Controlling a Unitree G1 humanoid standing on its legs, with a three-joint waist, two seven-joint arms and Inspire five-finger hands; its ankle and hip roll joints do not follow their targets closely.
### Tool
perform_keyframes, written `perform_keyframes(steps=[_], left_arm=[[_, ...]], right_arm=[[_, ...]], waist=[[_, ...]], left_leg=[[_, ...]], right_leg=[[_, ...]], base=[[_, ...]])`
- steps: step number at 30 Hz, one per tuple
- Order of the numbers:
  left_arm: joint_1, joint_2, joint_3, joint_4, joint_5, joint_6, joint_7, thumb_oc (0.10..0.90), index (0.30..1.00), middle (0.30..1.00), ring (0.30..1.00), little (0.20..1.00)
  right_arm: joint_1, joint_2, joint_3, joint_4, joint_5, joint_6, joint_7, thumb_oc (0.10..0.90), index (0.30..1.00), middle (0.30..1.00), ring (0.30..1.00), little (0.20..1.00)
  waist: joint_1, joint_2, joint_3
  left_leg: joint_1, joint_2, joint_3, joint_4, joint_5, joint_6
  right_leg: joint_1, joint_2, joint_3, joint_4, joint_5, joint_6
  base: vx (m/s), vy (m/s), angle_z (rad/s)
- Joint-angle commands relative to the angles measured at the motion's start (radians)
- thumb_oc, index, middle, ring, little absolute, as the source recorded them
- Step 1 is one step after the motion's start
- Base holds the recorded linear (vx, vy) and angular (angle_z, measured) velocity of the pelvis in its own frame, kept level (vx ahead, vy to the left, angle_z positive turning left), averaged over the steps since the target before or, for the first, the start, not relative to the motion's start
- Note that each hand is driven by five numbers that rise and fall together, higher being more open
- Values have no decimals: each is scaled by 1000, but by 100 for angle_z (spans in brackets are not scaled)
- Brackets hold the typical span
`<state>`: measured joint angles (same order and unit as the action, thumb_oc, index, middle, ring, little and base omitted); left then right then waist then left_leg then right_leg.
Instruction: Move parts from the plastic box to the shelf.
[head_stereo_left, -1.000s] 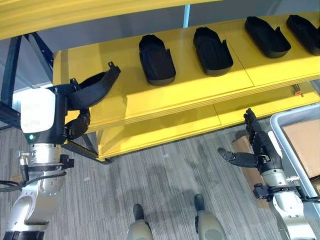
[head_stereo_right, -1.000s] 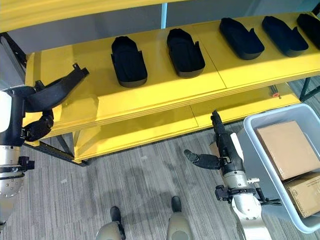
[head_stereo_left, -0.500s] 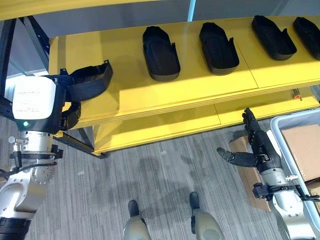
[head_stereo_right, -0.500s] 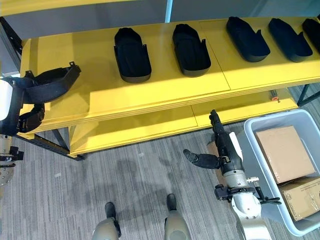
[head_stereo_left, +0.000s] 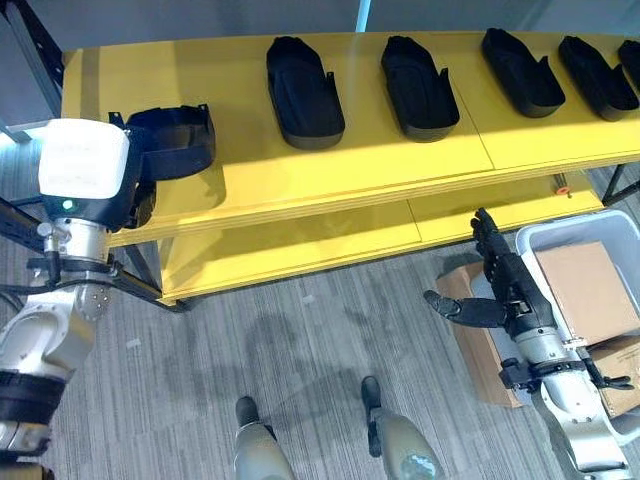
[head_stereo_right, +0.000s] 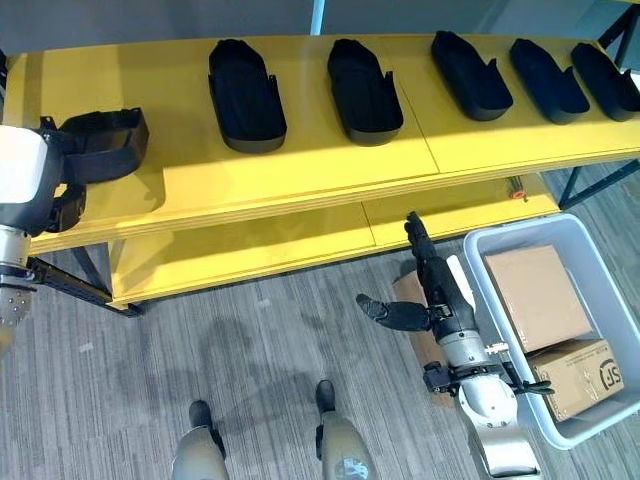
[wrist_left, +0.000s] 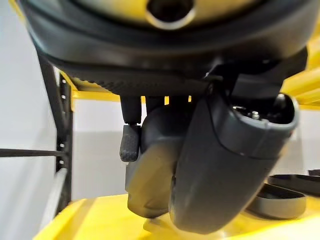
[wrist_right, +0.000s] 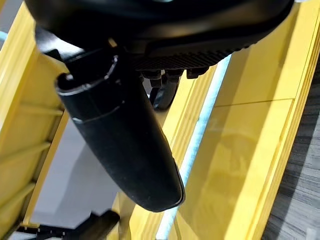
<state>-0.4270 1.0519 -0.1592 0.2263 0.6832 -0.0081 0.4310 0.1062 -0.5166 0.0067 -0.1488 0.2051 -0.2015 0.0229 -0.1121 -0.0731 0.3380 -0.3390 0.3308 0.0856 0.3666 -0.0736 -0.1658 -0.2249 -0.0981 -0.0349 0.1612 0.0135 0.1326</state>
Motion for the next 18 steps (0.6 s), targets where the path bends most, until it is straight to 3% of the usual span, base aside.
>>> perform_keyframes(steps=[1, 6, 7, 18], left_arm=[[-155, 75, -27, -9, 16, -12, 48, 400, 300, 300, 300, 300], [-263, 76, -143, 42, 27, -6, 31, 400, 300, 300, 300, 300], [-334, 77, -212, 74, 44, 1, 25, 400, 300, 300, 300, 300], [-501, 86, -353, 160, 58, 23, 16, 400, 300, 300, 300, 300]], right_arm=[[-71, -45, -26, -83, 77, -97, -4, 900, 1000, 1000, 1000, 1000], [-87, -46, -17, -79, 93, -98, 2, 900, 1000, 1000, 1000, 1000], [-95, -49, -9, -80, 97, -101, 0, 900, 1000, 1000, 1000, 1000], [-91, -58, -12, -91, 115, -104, 10, 900, 1000, 1000, 1000, 1000]], waist=[[-20, -16, -62], [-24, -17, -64], [-28, -21, -66], [-33, -46, -76]], left_leg=[[-82, 21, 8, 113, -14, 45], [-124, 15, -20, 152, -29, 54], [-152, 10, -36, 177, -37, 60], [-228, -8, -83, 235, -60, 72]], right_leg=[[48, -59, -35, 155, -166, 11], [26, -59, -48, 193, -180, 12], [16, -59, -57, 213, -186, 12], [-5, -63, -82, 238, -197, 12]], base=[[-18, 19, 17], [-18, 26, 17], [-15, 29, 11], [-3, 23, 12]])
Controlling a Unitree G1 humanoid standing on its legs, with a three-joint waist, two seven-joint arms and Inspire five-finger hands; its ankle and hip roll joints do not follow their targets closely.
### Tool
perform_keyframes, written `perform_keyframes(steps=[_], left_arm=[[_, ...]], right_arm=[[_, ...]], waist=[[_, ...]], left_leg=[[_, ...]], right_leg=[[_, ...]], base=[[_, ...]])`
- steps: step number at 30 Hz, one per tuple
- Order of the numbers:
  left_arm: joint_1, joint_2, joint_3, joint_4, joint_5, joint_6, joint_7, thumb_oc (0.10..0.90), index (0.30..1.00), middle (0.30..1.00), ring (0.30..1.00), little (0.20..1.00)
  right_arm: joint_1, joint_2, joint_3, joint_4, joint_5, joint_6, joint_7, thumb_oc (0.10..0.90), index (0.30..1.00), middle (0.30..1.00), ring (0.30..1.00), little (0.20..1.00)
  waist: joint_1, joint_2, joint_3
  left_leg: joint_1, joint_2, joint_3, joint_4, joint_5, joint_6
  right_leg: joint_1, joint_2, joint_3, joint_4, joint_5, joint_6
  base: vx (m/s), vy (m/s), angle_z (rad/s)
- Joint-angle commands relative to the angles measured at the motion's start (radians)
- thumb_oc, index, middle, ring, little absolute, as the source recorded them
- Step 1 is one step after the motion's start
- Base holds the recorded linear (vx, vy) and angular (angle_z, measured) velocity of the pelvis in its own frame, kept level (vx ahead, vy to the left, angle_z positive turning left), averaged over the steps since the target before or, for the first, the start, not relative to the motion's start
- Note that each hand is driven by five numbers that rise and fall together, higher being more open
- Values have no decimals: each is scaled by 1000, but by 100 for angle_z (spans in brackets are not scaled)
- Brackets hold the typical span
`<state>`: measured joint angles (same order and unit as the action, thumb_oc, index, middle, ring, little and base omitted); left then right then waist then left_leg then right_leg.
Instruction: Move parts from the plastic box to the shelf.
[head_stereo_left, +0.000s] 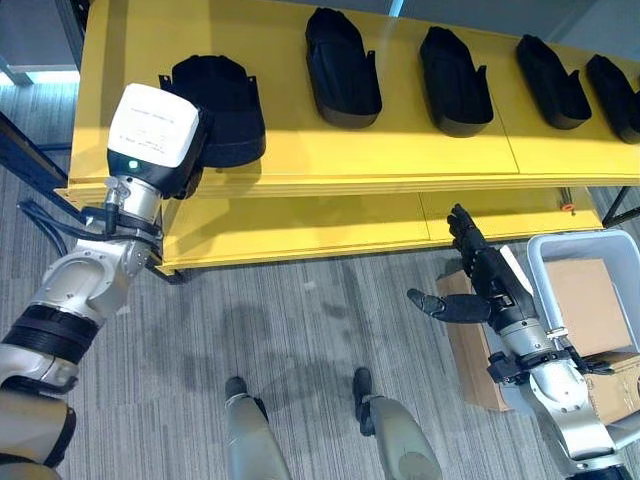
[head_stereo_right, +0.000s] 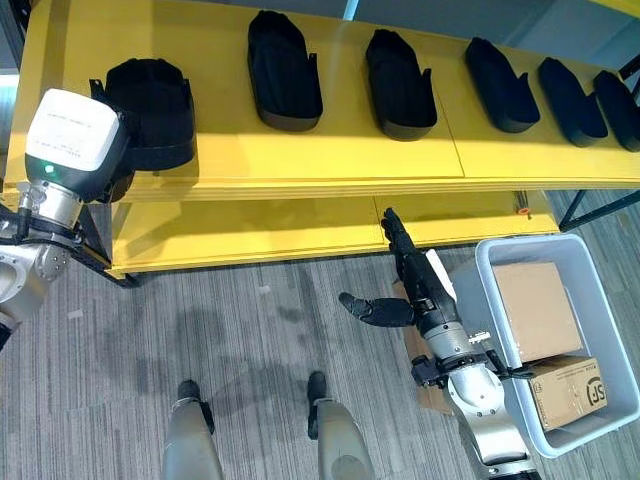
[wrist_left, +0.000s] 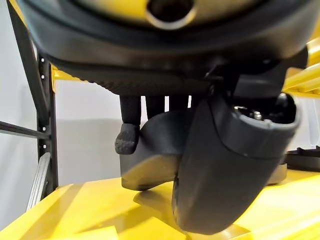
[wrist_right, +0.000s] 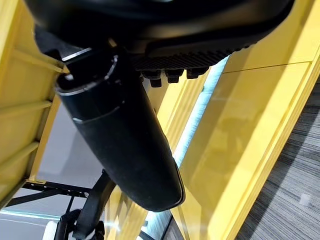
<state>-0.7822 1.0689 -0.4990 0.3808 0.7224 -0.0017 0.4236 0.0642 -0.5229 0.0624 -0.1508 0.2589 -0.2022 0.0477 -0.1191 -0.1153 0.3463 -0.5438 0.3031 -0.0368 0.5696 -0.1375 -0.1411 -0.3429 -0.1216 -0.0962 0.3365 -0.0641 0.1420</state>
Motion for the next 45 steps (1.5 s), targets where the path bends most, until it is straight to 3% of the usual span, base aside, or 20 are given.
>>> perform_keyframes(steps=[1, 3, 13, 22, 38, 45], left_arm=[[-157, 74, -25, 8, 24, 14, 19, 400, 300, 300, 300, 300], [-180, 85, -47, 18, 28, 14, 16, 400, 300, 300, 300, 300], [-339, 131, -193, 126, 21, 16, 11, 400, 300, 300, 300, 300], [-463, 169, -309, 193, 7, 8, 8, 400, 300, 300, 300, 300], [-628, 210, -512, 257, 54, -16, -8, 400, 300, 300, 300, 300], [-645, 224, -538, 275, 72, -16, -9, 400, 300, 300, 300, 300]], right_arm=[[-50, -54, -68, -91, 62, -105, -14, 900, 1000, 1000, 1000, 1000], [-49, -57, -69, -94, 66, -108, -12, 900, 1000, 1000, 1000, 1000], [-41, -64, -86, -112, 75, -120, -10, 900, 1000, 1000, 1000, 1000], [-30, -74, -98, -126, 70, -131, -10, 900, 1000, 1000, 1000, 1000], [-5, -78, -136, -151, 93, -149, -5, 900, 1000, 1000, 1000, 1000], [-5, -84, -148, -156, 93, -156, -8, 900, 1000, 1000, 1000, 1000]], waist=[[-26, -6, -86], [-28, -10, -92], [-48, -26, -113], [-65, -19, -113], [-92, 20, -119], [-95, 36, -116]], left_leg=[[-27, 17, 36, 34, 2, 48], [-25, 17, 27, 42, -25, 40], [-59, 21, 24, 68, -41, 42], [-83, 20, 35, 85, -51, 48], [-128, 6, 64, 105, -75, 66], [-146, 0, 71, 123, -86, 73]], right_leg=[[112, -40, -23, 62, -120, 4], [120, -38, -22, 65, -137, 9], [111, -32, -19, 42, -122, 18], [92, -35, -5, 23, -110, 24], [62, -54, 15, -21, -84, 43], [51, -60, 16, -19, -83, 46]], base=[[8, 12, 13], [90, 5, 15], [11, 3, 1], [4, 20, -4], [19, 36, -5], [8, 16, 0]])
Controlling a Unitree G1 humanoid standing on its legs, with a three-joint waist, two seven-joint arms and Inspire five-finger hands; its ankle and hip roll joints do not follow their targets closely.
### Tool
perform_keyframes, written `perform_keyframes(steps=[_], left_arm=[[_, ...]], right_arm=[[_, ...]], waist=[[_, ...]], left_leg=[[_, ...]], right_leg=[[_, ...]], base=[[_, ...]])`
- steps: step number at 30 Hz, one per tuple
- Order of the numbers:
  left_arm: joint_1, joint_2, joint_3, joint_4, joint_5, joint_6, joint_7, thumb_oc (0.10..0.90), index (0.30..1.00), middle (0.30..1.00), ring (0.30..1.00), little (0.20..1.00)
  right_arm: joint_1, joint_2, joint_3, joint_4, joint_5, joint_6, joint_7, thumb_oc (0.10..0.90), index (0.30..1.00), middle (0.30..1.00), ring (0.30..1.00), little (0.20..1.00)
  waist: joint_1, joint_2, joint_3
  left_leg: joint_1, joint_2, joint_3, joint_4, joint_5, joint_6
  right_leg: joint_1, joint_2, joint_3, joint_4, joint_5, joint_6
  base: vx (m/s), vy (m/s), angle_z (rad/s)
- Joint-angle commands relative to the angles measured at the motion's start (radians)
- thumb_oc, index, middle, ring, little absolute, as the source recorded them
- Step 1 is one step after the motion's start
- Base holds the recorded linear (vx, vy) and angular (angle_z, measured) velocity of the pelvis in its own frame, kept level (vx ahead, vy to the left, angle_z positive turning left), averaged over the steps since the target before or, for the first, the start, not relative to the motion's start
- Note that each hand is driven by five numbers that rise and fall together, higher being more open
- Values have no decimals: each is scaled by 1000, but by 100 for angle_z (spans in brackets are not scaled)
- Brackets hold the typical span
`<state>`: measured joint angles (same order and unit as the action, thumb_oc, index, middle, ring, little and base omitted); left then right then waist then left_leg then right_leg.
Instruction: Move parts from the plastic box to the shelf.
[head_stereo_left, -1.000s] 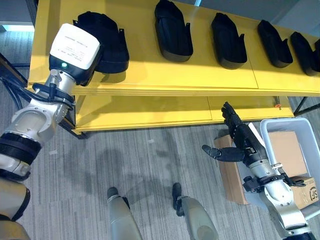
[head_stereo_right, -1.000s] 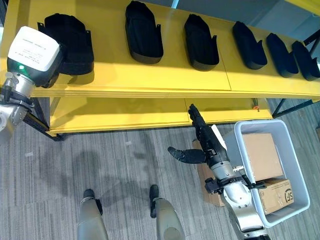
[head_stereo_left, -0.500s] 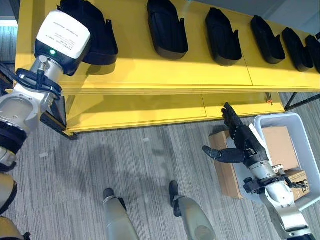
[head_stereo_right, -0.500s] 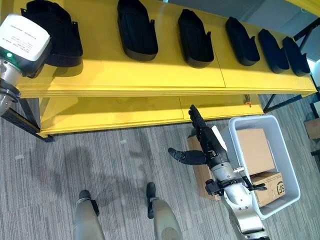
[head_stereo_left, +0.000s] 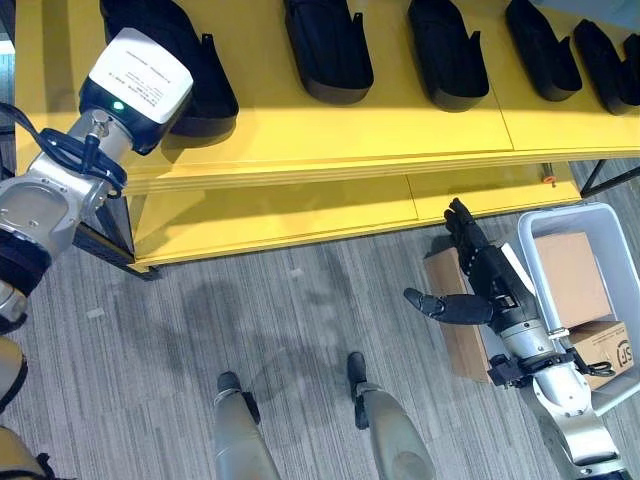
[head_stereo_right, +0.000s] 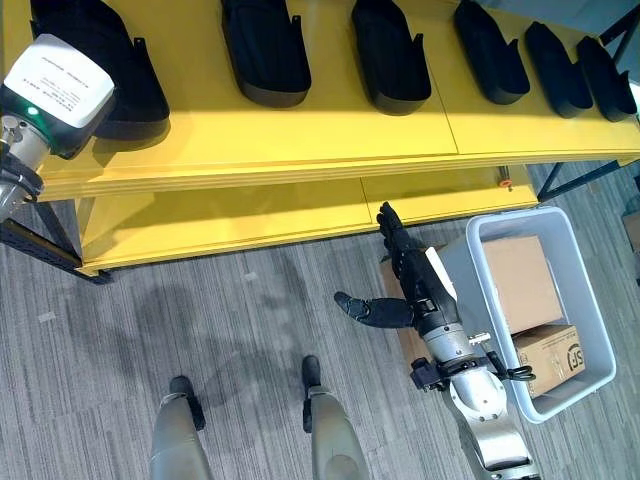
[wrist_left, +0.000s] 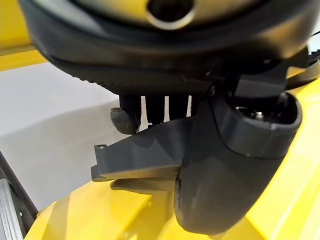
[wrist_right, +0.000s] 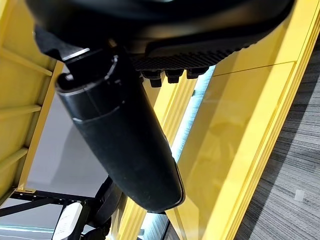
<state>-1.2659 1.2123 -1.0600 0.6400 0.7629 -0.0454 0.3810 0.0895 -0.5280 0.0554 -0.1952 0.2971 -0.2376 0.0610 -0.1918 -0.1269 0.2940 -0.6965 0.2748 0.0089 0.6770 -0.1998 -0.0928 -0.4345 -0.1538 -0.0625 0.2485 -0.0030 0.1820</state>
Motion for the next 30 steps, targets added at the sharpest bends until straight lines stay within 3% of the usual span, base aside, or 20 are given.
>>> perform_keyframes(steps=[1, 10, 11, 12, 13, 18, 30], left_arm=[[-169, 81, 10, 21, 37, 27, 31, 400, 300, 300, 300, 300], [-214, 90, -50, 65, 61, 21, 28, 400, 300, 300, 300, 300], [-216, 92, -53, 66, 63, 20, 27, 420, 327, 327, 327, 327], [-216, 92, -53, 72, 64, 21, 24, 678, 690, 690, 690, 690], [-213, 92, -54, 79, 67, 23, 17, 900, 1000, 1000, 1000, 1000], [-224, 78, -70, 127, 75, 20, -6, 900, 1000, 1000, 1000, 1000], [-380, 135, -294, 145, 121, -39, -57, 900, 1000, 1000, 1000, 1000]], right_arm=[[-31, -79, -142, -112, 55, -121, -21, 900, 1000, 1000, 1000, 1000], [-20, -81, -153, -114, 57, -130, -22, 900, 1000, 1000, 1000, 1000], [-18, -81, -155, -114, 57, -131, -22, 900, 1000, 1000, 1000, 1000], [-16, -82, -156, -116, 54, -132, -23, 900, 1000, 1000, 1000, 1000], [-13, -82, -157, -116, 52, -132, -24, 900, 1000, 1000, 1000, 1000], [-10, -85, -159, -124, 42, -131, -23, 900, 1000, 1000, 1000, 1000], [-2, -106, -162, -140, 70, -133, 15, 900, 1000, 1000, 1000, 1000]], waist=[[-23, 48, -62], [-29, 56, -62], [-29, 56, -63], [-28, 56, -63], [-27, 57, -63], [-29, 62, -66], [-19, 74, -67]], left_leg=[[5, 28, 26, 18, -26, 26], [-16, 21, 30, 31, -36, 35], [-16, 21, 31, 31, -37, 36], [-17, 20, 31, 32, -38, 36], [-16, 19, 31, 32, -39, 37], [-19, 19, 29, 33, -38, 36], [5, 18, 26, 20, -26, 30]], right_leg=[[140, -29, -17, 70, -144, 7], [136, -35, -17, 53, -132, 16], [136, -35, -17, 52, -132, 16], [137, -36, -16, 52, -131, 17], [136, -36, -17, 53, -132, 18], [136, -38, -18, 56, -132, 18], [149, -40, -27, 66, -137, 17]], base=[[6, 22, -3], [3, 13, -3], [0, 0, 0], [0, 0, 0], [0, 0, 0], [0, 0, 0], [0, -8, 1]])
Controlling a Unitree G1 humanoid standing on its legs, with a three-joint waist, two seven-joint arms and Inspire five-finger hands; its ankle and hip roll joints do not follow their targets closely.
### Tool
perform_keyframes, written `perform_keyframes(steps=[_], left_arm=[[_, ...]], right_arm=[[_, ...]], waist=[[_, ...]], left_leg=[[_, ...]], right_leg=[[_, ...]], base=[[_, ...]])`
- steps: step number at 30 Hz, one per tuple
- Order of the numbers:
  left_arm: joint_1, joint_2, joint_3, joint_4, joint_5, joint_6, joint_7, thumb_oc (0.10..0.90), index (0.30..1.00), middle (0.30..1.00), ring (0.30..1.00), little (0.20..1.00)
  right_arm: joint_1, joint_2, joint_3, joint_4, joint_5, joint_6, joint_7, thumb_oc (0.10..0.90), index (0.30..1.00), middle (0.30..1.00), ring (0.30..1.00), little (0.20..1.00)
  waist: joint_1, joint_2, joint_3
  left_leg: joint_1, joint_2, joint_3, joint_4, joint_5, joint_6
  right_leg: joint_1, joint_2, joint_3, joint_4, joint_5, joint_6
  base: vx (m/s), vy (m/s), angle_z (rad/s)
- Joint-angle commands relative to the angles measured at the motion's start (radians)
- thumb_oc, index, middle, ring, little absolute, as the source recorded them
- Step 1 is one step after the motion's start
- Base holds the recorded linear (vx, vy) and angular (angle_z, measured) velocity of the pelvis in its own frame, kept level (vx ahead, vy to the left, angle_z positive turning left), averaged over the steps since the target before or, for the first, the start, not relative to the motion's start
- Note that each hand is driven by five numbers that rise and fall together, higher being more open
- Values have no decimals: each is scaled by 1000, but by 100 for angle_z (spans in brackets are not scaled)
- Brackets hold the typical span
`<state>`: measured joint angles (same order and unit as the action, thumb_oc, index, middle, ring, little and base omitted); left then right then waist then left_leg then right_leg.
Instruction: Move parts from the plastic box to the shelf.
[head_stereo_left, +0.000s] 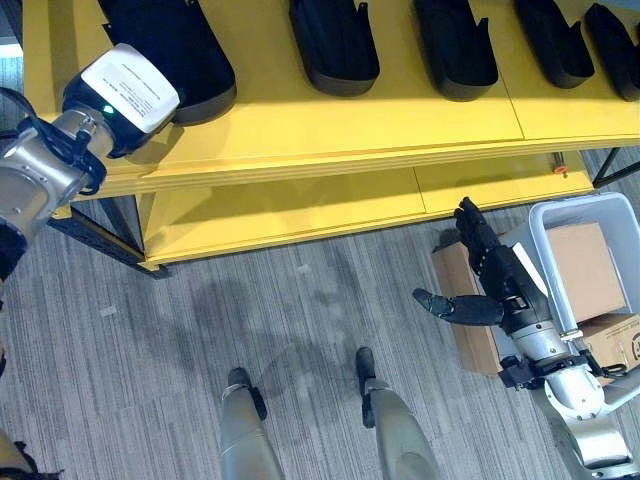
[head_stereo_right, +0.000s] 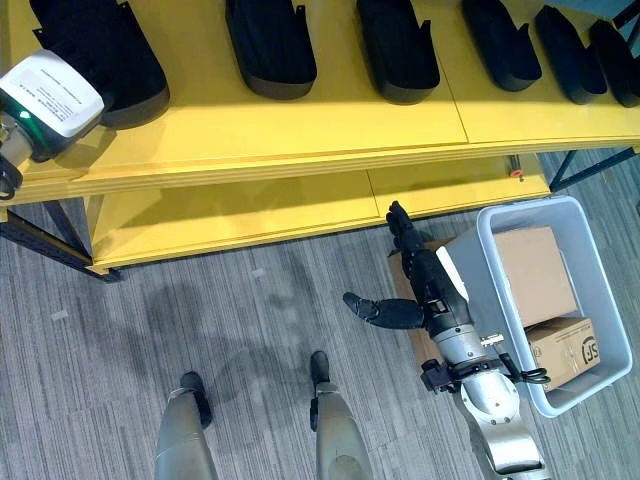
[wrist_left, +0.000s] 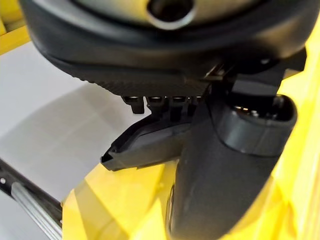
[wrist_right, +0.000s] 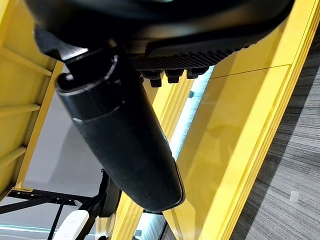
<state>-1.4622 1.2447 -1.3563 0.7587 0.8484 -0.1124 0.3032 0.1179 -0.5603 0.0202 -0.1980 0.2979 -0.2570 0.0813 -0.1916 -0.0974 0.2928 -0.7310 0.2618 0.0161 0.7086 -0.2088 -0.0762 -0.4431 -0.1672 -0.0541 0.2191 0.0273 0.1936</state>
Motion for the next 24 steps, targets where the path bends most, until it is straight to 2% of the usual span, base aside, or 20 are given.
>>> perform_keyframes(steps=[1, 3, 10, 14, 20, 24], left_arm=[[-187, 114, -14, 27, 47, 23, 19, 900, 1000, 1000, 1000, 1000], [-196, 131, -44, 17, 63, 13, 9, 900, 1000, 1000, 1000, 1000], [-154, 190, -44, -45, 101, -11, 10, 900, 1000, 1000, 1000, 1000], [-148, 239, -44, -109, 78, -26, 13, 900, 1000, 1000, 1000, 1000], [-134, 303, -44, -226, 86, -50, 17, 900, 1000, 1000, 1000, 1000], [-115, 336, -24, -275, 72, -54, 27, 900, 1000, 1000, 1000, 1000]], right_arm=[[-29, -75, -130, -138, 72, -115, -3, 900, 1000, 1000, 1000, 1000], [-29, -78, -134, -143, 74, -115, 2, 900, 1000, 1000, 1000, 1000], [-19, -96, -148, -157, 82, -118, 14, 900, 1000, 1000, 1000, 1000], [-16, -78, -147, -158, 78, -118, 17, 900, 1000, 1000, 1000, 1000], [-2, -69, -169, -155, 65, -120, 11, 900, 1000, 1000, 1000, 1000], [7, -46, -177, -153, 48, -120, 4, 900, 1000, 1000, 1000, 1000]], waist=[[-17, 47, -67], [-13, 50, -66], [-1, 76, -67], [16, 70, -70], [37, 78, -86], [53, 67, -98]], left_leg=[[44, 31, 19, -15, -16, 12], [54, 30, 18, -19, -15, 10], [89, 25, 22, -40, -7, 5], [116, 22, 23, -54, -2, 5], [163, 13, 24, -96, 15, -3], [201, 8, 26, -137, 32, -8]], right_leg=[[160, -28, -36, 97, -170, 6], [167, -29, -37, 97, -172, 6], [187, -39, -42, 101, -177, 5], [208, -44, -46, 100, -180, 4], [253, -52, -62, 81, -184, 2], [287, -55, -70, 61, -182, 1]], base=[[1, -34, 3], [4, -38, 4], [-7, -22, 4], [-6, -30, 3], [-1, -41, 5], [3, -37, 7]])
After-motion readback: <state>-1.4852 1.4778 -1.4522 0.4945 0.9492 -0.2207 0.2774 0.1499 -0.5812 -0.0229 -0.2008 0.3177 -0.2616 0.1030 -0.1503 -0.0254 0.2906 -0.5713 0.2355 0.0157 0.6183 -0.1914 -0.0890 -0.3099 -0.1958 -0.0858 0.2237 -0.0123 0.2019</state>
